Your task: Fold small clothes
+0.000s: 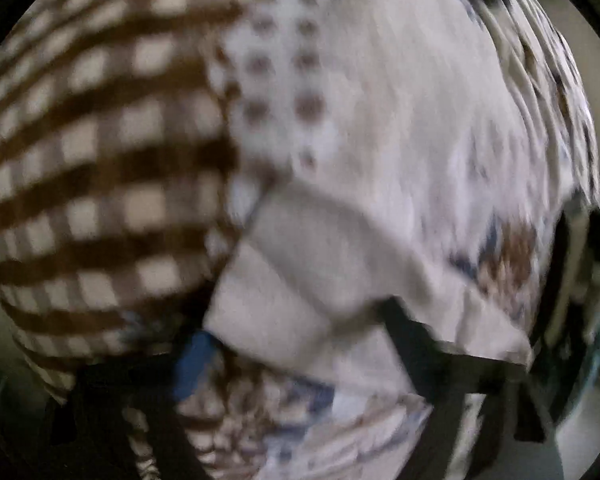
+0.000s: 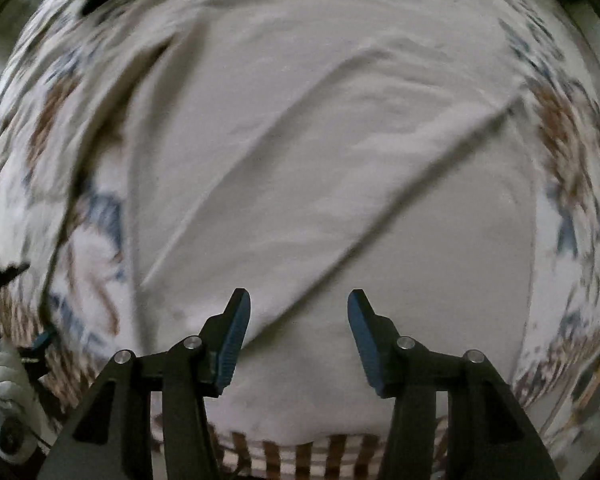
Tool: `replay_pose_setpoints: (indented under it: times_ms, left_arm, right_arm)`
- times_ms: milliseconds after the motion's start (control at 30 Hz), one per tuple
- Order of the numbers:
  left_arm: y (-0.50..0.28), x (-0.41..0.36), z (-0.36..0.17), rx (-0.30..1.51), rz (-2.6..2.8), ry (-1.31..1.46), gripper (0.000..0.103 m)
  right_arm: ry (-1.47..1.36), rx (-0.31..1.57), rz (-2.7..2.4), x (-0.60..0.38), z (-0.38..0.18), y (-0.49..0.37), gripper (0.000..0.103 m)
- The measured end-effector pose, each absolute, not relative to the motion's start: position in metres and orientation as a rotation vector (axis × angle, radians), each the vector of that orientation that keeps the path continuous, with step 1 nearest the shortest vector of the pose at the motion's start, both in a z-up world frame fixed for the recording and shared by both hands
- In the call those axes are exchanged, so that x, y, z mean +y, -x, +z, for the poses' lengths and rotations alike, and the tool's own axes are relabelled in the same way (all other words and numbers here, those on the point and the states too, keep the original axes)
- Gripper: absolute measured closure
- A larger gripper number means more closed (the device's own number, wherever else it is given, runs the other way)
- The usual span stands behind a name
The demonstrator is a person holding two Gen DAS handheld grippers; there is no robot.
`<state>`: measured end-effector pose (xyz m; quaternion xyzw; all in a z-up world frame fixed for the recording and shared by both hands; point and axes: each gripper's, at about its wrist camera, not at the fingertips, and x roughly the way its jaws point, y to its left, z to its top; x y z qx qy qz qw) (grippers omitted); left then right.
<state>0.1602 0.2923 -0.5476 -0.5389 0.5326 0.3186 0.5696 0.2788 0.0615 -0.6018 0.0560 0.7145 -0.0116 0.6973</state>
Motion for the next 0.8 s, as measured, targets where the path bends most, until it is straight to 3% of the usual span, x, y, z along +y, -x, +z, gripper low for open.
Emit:
replay_pose_setpoints:
  times_ms: [33,100,300,467,533,600,800]
  left_arm:
    - [-0.158,0.297,-0.547,1.232,0.800,1.249,0.079]
    - [-0.151,0.301,-0.543,1.189,0.851,1.248,0.097]
    - [-0.134,0.294,-0.510,1.103,0.871,1.187,0.100]
    - [-0.146,0.268,-0.448,1.008,0.802,0.989,0.100]
    - [-0.164,0.249,-0.415,0.956,0.715,0.840,0.100]
    - [-0.183,0.225,-0.384,0.908,0.617,0.693,0.100]
    - [-0.240,0.081,-0.332,0.883,0.114,0.292,0.100]
  right_arm:
    - [-0.127,1.588,-0.058,0.053,-0.605,-0.276,0.050]
    - [-0.145,1.577,-0.089,0.040,-0.608,-0.273,0.050]
    - [-0.148,1.553,-0.102,0.012,-0.614,-0.262,0.050]
    - [-0.126,1.520,-0.037,-0.013,-0.603,-0.267,0.050]
    - [-0.106,1.510,-0.013,-0.025,-0.600,-0.261,0.045]
    - [-0.131,1.513,0.022,-0.043,-0.600,-0.253,0.031]
    - [-0.274,1.583,-0.010,-0.122,-0.601,-0.249,0.026]
